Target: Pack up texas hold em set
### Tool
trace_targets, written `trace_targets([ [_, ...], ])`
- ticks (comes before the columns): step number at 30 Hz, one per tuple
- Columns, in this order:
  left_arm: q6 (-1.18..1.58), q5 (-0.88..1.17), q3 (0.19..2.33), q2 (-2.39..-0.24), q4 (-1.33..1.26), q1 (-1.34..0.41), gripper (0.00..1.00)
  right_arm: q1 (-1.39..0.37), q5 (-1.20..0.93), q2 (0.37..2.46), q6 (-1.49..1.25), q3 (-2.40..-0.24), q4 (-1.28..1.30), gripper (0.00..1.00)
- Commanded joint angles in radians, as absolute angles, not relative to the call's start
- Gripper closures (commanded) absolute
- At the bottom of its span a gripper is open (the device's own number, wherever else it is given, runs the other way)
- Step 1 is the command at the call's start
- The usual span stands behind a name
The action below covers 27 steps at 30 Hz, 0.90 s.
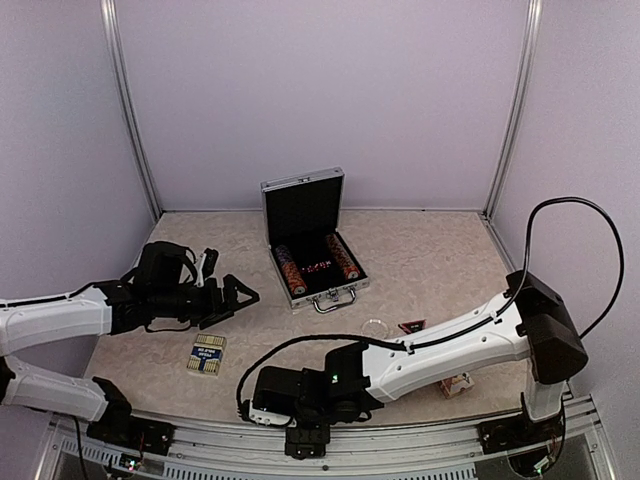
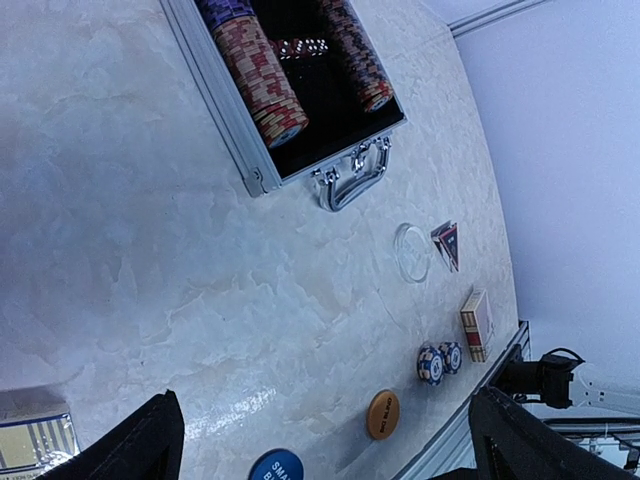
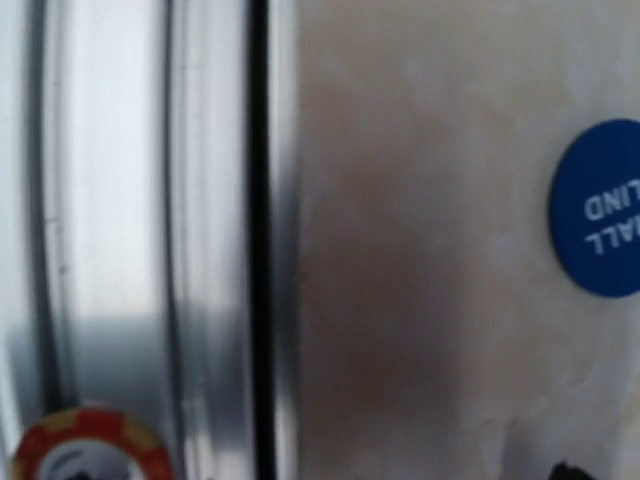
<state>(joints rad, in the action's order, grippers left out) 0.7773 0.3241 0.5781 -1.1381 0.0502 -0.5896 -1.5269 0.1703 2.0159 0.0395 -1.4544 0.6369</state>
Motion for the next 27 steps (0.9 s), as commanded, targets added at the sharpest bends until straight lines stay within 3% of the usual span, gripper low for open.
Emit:
trace_targets([
  [1, 0.759, 0.304, 0.562, -1.111, 0.076, -0.581, 0.01, -1.533, 0.238, 2.066, 0.021, -1.493, 0.664, 0.0],
  [9, 0.755, 0.309, 0.558, -1.115, 0.072, -0.575, 0.01, -1.533, 0.208, 2.082, 0.032, -1.475, 0.657, 0.0],
  [18, 0.761, 0.322, 0.565, -1.137, 0.052, -0.574, 0.01, -1.473, 0.365, 2.076, 0.003, -1.41, 0.663, 0.0],
  [27, 0.769, 0.308, 0.56, -1.125, 0.06, -0.597, 0.01, -1.451, 0.394, 1.987, 0.026, -1.453, 0.69, 0.0],
])
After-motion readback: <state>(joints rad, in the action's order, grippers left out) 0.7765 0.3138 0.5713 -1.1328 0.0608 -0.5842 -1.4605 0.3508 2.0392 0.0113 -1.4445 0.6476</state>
